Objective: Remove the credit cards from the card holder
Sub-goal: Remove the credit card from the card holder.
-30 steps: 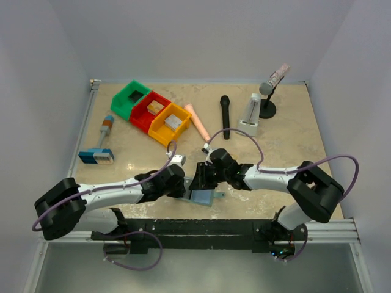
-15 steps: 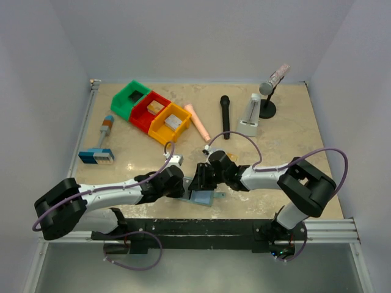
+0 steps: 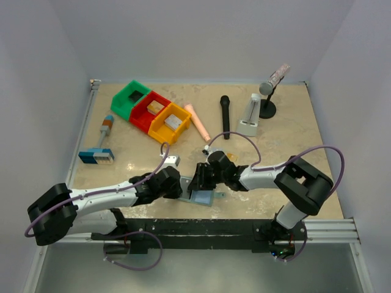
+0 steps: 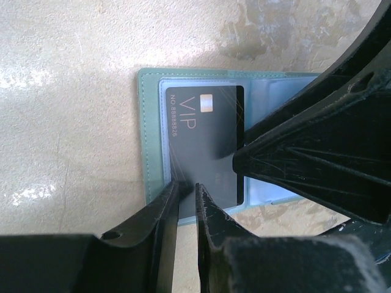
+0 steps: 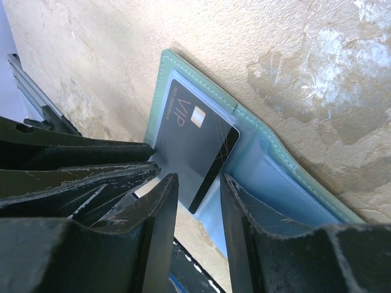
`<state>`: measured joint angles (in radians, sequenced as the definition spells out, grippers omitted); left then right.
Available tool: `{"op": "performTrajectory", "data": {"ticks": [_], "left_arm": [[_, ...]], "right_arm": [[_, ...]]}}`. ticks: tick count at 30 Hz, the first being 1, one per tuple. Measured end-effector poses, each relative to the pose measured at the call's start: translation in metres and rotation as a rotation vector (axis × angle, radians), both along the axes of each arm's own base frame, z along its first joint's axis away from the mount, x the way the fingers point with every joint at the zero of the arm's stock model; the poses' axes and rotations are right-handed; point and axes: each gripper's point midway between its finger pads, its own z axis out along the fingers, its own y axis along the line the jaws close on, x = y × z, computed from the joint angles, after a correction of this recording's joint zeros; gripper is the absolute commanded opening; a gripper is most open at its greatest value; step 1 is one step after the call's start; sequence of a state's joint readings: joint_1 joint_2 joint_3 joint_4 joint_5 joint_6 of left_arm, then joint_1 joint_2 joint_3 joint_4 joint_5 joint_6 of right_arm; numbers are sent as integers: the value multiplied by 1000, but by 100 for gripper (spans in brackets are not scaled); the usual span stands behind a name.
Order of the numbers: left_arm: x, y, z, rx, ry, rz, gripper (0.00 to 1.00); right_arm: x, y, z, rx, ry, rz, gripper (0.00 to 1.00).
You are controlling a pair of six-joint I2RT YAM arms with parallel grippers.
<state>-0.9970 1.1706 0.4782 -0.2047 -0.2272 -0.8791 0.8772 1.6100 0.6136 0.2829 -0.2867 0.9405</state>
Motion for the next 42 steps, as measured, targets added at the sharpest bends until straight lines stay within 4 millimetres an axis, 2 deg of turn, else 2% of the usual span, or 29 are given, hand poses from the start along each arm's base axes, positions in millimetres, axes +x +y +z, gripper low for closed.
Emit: {"op": "performTrajectory", "data": {"ticks": [17,31,36,42], "left_arm": [[0,7,-11,48,12,13,20],[0,8,-11,50,13,15,23],[-1,10,-8,41,7,15,25],[3,8,8,-4,-35,24,25]], "right_arm": [[1,3,-3,22,10,-18,39],[3,11,-3,153,5,-31,37],[4,14,-2,182,-1,-32,40],[3,14,-1,202,-7,-32,43]]}}
